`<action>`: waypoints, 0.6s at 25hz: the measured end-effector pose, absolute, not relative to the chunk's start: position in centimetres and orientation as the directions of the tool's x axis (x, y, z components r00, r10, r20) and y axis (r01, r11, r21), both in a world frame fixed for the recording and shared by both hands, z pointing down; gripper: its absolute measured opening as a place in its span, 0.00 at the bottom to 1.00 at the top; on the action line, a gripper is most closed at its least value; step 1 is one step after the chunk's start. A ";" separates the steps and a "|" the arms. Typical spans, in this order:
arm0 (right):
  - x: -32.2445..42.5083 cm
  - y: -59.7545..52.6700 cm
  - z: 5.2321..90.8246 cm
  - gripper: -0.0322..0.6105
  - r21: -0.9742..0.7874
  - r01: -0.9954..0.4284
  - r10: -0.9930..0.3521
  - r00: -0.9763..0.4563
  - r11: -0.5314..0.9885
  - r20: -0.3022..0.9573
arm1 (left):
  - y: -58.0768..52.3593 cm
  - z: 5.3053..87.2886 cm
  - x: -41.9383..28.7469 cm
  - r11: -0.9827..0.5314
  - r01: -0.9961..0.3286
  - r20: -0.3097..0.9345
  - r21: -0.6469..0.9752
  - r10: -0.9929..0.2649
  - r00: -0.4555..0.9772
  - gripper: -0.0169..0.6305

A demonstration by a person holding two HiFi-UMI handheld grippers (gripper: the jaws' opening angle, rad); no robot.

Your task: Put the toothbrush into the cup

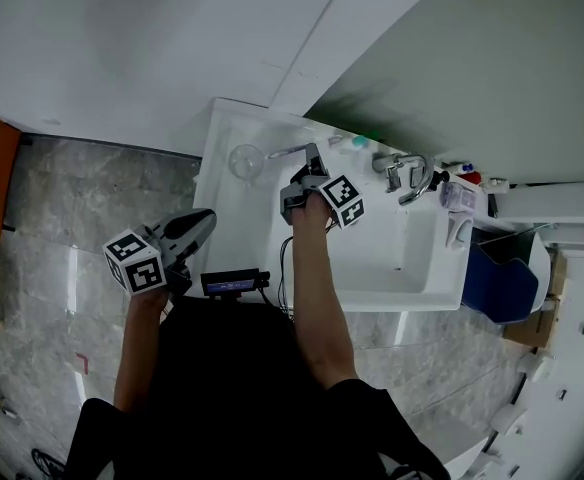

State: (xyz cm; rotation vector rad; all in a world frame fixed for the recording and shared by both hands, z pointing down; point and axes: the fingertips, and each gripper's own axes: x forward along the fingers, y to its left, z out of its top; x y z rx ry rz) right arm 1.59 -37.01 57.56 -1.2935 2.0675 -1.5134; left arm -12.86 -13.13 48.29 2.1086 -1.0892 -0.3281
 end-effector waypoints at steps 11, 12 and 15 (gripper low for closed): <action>-0.2 -35.1 53.9 0.10 -0.851 -0.488 -0.751 -0.632 0.194 0.191 | -12.1 48.2 -12.3 -0.378 -0.597 0.089 0.708 -0.790 0.606 0.06; -0.6 -34.9 53.6 0.10 -0.847 -0.488 -0.745 -0.641 0.210 0.184 | -12.1 48.3 -12.3 -0.377 -0.598 0.089 0.708 -0.791 0.605 0.06; -2.0 -34.3 53.1 0.10 -0.827 -0.497 -0.721 -0.670 0.261 0.175 | -11.9 48.4 -12.6 -0.374 -0.600 0.088 0.707 -0.795 0.600 0.06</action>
